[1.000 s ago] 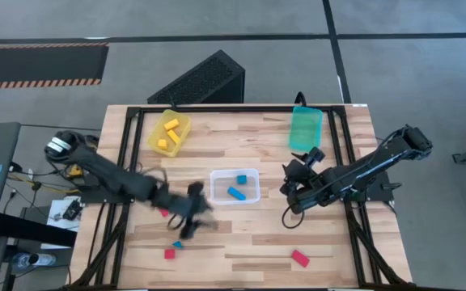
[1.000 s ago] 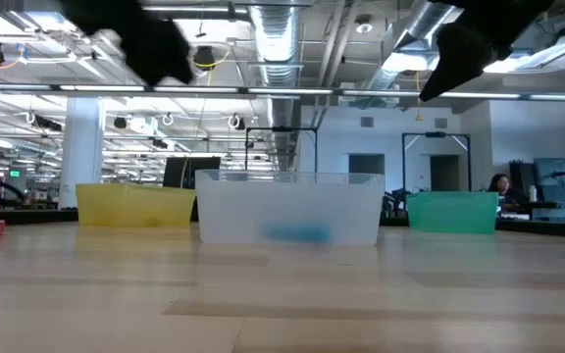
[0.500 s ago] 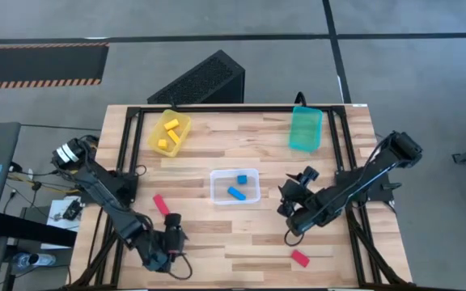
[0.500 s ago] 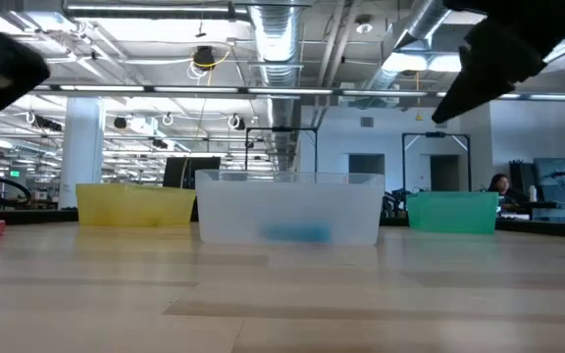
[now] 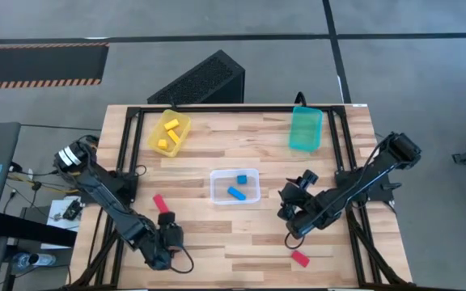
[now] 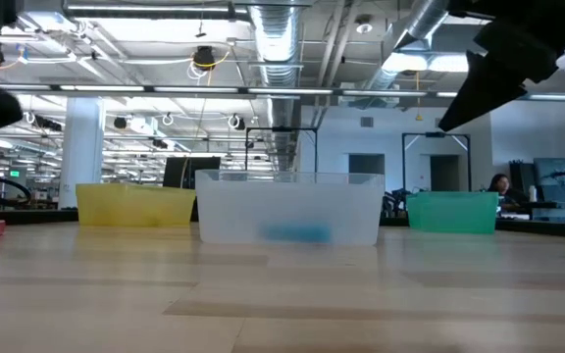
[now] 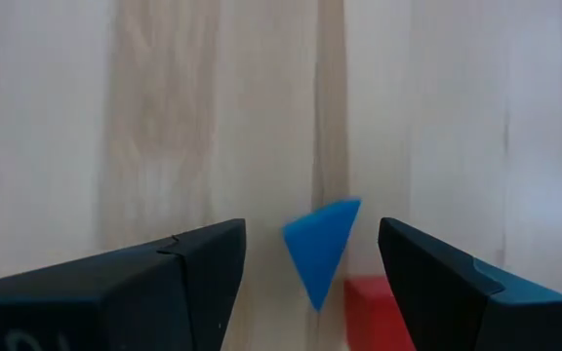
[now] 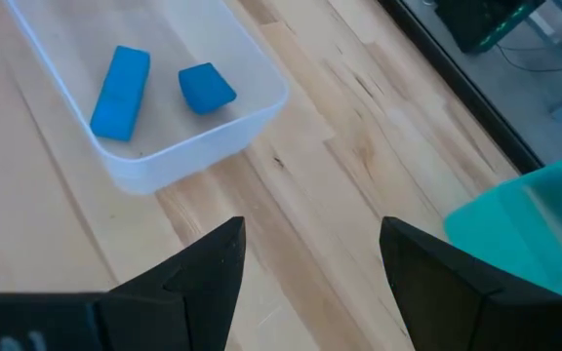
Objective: Sort & place blocks by color
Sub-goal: Put the blue block into the transparent bin, then put the top red block into the green bin
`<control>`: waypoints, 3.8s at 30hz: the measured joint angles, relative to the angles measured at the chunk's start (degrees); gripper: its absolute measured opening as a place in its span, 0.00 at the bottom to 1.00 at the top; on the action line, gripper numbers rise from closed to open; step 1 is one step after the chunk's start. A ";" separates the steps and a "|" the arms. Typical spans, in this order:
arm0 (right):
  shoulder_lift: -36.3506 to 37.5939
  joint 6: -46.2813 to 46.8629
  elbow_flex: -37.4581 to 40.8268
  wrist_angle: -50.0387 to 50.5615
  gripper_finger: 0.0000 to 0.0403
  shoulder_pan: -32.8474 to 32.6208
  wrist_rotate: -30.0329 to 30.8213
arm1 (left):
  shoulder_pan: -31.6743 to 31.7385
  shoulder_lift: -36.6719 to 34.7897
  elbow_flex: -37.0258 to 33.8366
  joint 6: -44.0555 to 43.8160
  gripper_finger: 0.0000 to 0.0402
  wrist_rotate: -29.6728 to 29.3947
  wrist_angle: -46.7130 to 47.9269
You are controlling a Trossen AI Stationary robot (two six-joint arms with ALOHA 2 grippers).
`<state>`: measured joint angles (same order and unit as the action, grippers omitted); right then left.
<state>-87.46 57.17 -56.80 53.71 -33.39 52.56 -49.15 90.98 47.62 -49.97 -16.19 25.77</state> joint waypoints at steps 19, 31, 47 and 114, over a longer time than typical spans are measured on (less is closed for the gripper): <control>0.02 -0.20 0.00 -0.24 0.64 0.92 0.02 | 3.03 4.81 1.62 5.93 0.12 0.15 -0.78; 0.04 -0.04 0.00 -2.33 0.64 0.80 -0.49 | 13.39 4.81 6.71 28.67 0.20 -4.22 -3.54; 0.07 2.83 0.00 -3.15 0.64 -1.05 -2.24 | 34.06 4.77 10.80 54.57 0.17 -0.61 -8.47; 0.07 -10.97 -0.02 -12.00 0.64 6.74 -6.71 | 11.87 -12.21 -5.70 -24.73 0.57 3.32 37.13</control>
<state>-87.39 46.20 -56.82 41.71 -26.65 45.84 -37.27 78.76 41.91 -74.70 -12.87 62.89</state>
